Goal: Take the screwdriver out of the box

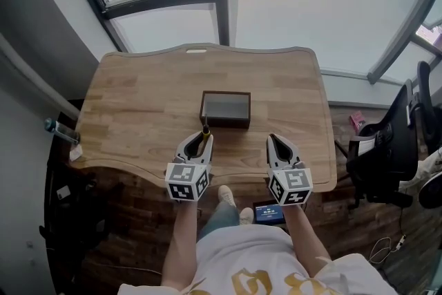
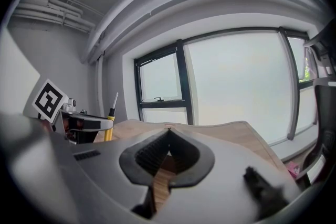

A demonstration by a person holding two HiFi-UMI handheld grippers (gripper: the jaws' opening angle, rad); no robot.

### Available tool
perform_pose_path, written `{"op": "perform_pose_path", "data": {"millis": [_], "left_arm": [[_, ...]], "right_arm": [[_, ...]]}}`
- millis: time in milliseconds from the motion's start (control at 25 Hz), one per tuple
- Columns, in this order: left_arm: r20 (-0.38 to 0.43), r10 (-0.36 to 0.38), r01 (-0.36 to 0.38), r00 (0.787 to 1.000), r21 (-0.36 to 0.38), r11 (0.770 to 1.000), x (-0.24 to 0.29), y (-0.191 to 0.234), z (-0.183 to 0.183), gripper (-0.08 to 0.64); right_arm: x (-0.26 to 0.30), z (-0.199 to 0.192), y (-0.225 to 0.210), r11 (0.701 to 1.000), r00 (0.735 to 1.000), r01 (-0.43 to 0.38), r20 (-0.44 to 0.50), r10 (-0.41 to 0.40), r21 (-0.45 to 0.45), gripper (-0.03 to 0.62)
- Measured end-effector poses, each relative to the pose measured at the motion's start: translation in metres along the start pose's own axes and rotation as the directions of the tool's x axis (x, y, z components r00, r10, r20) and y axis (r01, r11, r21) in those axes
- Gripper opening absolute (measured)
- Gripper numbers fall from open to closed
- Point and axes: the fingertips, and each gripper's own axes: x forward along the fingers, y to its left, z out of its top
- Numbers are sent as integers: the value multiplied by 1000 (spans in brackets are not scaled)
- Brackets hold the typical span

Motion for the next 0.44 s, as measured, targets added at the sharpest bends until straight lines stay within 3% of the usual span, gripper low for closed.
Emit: {"op": "perform_pose_path", "data": {"millis": [440], "left_arm": [[-12, 2, -2, 1000, 17, 1000, 3, -4, -2, 79]], "right_arm": [[2, -4, -4, 1000, 1000, -12, -3, 12, -1, 31]]}}
